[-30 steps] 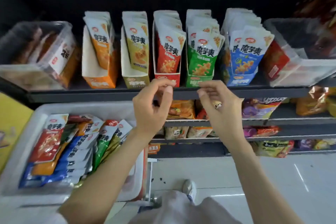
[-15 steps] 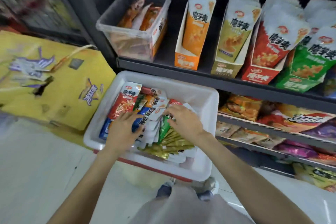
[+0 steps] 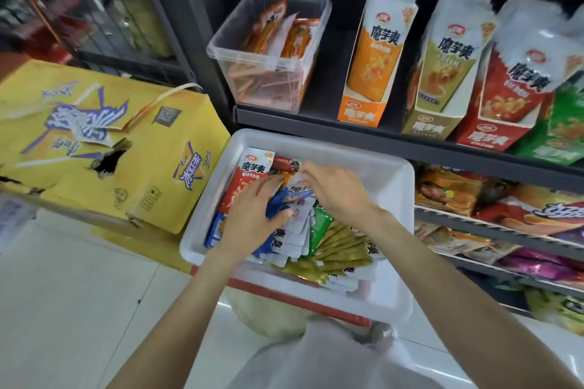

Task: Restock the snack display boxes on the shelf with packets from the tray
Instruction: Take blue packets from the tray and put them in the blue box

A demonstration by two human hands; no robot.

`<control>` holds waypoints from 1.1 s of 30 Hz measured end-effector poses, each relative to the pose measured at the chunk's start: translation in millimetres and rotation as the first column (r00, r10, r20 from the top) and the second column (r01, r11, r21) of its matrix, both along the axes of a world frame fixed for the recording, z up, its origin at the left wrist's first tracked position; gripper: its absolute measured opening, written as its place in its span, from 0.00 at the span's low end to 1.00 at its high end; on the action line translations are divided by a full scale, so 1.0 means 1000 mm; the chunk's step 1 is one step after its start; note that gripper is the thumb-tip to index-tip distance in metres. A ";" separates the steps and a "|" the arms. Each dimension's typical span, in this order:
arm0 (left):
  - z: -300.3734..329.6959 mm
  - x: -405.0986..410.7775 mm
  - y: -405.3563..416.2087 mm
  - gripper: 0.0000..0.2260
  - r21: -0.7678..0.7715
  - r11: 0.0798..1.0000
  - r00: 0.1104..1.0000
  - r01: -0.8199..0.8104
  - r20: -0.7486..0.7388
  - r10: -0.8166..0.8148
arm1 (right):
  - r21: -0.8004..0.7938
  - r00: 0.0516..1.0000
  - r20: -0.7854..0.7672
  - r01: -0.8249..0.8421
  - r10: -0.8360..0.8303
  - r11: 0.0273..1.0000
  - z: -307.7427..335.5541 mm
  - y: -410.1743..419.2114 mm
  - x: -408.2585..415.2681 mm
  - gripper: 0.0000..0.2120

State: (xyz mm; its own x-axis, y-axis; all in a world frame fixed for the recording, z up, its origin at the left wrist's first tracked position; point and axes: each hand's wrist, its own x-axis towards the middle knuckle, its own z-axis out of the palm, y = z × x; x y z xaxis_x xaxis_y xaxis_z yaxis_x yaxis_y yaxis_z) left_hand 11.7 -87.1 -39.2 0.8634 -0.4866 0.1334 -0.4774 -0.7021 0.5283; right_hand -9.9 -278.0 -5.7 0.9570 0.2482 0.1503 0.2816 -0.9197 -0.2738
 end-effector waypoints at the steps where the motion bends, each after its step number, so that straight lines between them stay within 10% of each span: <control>1: 0.007 0.001 -0.003 0.22 -0.087 0.996 0.996 0.012 -0.086 -0.019 | 0.125 0.996 0.015 0.080 -0.082 0.989 0.011 -0.003 -0.002 0.13; 7: 0.040 -0.003 -0.030 0.07 -0.377 0.922 0.918 -0.087 -0.389 -0.073 | 0.740 0.919 -0.263 0.387 -0.293 0.551 0.051 -0.040 -0.016 0.05; 11: 0.055 -0.012 -0.056 0.07 -0.434 0.896 0.894 -0.099 -0.434 -0.111 | 0.762 0.838 -0.516 0.544 -0.178 0.351 0.057 -0.065 -0.036 0.18; 23: 0.090 -0.074 -0.212 0.08 -0.454 0.864 0.912 0.216 -0.223 -0.345 | 0.881 0.751 -0.424 0.472 -0.505 -0.037 0.062 -0.173 -0.146 0.21; 33: 0.104 -0.111 -0.359 0.11 -0.524 0.746 0.859 0.411 -0.050 -0.509 | 0.960 0.406 -0.043 0.271 -0.913 0.076 0.100 -0.306 -0.235 0.11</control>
State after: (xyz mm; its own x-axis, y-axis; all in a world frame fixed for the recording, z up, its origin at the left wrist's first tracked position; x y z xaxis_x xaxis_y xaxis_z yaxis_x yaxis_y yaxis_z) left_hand -99.6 -446.3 64.8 0.5825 -0.7451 0.3249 -0.5382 -0.0539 0.8411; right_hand -245.4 -584.1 94.3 0.3248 -0.9151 0.2391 0.1045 -0.2165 -0.9707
